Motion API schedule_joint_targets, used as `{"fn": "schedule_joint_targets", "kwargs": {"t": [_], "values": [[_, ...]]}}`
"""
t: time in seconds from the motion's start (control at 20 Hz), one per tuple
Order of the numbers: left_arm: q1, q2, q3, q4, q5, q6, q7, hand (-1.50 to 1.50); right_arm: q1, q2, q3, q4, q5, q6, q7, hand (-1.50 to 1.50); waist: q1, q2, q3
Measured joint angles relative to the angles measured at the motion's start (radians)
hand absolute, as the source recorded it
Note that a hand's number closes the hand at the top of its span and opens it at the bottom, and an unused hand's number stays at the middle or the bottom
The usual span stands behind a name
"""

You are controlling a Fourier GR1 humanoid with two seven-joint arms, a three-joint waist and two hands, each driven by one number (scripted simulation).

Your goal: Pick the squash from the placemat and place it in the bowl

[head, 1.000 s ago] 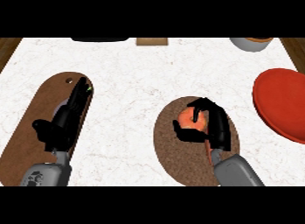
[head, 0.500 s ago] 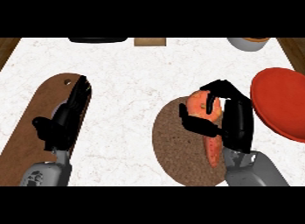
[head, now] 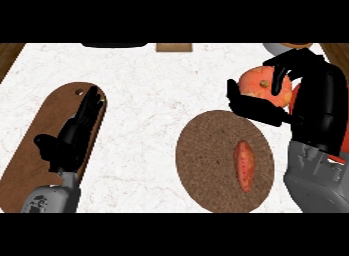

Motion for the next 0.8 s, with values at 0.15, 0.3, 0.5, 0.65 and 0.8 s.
{"fn": "schedule_joint_targets", "kwargs": {"t": [0.15,0.3,0.5,0.65,0.8], "values": [[0.004,-0.007,-0.005,-0.001,-0.005,0.001,-0.005,0.0,-0.051,-0.018,-0.068,0.017,-0.001,0.053,0.016,1.5,0.003,0.001,0.001],[0.0,-0.011,-0.004,0.008,-0.004,-0.003,-0.006,0.0,-0.089,-0.041,-0.143,0.047,-0.029,0.089,0.008,1.5,0.004,0.002,0.001],[-0.011,-0.019,-0.012,0.007,-0.014,0.003,0.007,0.0,-0.115,-0.085,-0.212,0.128,-0.036,0.123,-0.009,1.5,0.005,0.003,0.001],[-0.005,-0.021,-0.013,0.006,-0.016,0.005,0.004,0.0,-0.103,-0.142,-0.256,0.191,-0.039,0.156,-0.043,1.5,0.006,0.004,0.001],[0.006,-0.017,-0.014,-0.011,-0.015,0.001,0.012,0.0,-0.083,-0.201,-0.284,0.261,-0.026,0.18,-0.087,1.5,0.007,0.004,0.001]]}}
